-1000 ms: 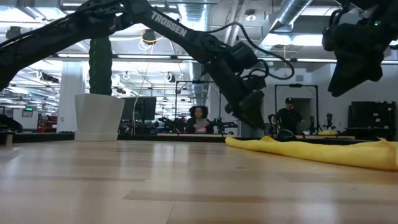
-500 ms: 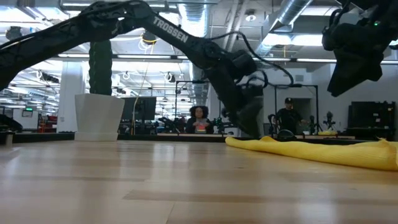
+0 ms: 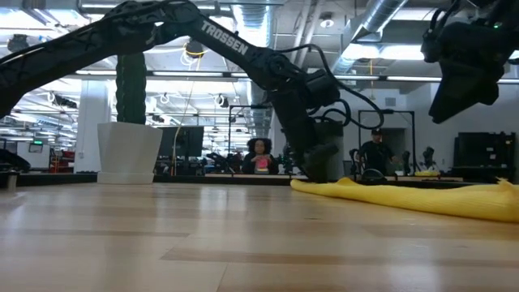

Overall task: Fold microfiber towels
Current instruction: Fold the yellow microfiber towel

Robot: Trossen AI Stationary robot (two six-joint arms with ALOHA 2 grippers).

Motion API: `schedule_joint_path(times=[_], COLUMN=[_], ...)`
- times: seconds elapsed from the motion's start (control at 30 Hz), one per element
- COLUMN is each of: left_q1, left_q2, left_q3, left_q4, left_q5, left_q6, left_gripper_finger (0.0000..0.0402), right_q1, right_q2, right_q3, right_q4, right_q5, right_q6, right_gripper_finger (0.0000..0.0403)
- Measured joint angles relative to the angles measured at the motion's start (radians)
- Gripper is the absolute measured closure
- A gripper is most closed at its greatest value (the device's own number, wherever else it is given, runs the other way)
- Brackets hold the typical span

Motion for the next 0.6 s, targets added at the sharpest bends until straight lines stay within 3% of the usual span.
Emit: schedule_joint_path(times=[0.17, 0.3, 0.43, 0.6], left_q1=[-0.010, -0.015, -0.038, -0.077], left_q2=[-0.004, -0.006, -0.006, -0.007], left_q3=[0.002, 0.042, 0.111, 0.176], left_q4=[-0.054, -0.155, -0.302, -0.479], left_q5=[0.012, 0.086, 0.114, 0.067], left_q6=[-0.080, -0.186, -0.217, -0.218], left_gripper_finger=[0.0347, 0.0387, 0.0397, 0.0398], right_q1=[0.000, 0.000, 0.000, 0.045], right_q2=[0.000, 0.001, 0.003, 0.003], right_q3=[0.000, 0.000, 0.000, 0.000], right_q4=[0.004, 0.004, 0.004, 0.010], right_q5=[0.000, 0.000, -0.001, -0.002], right_q6=[0.002, 0.002, 0.003, 0.036], right_gripper_finger=[0.0236, 0.0236, 0.0236, 0.0236])
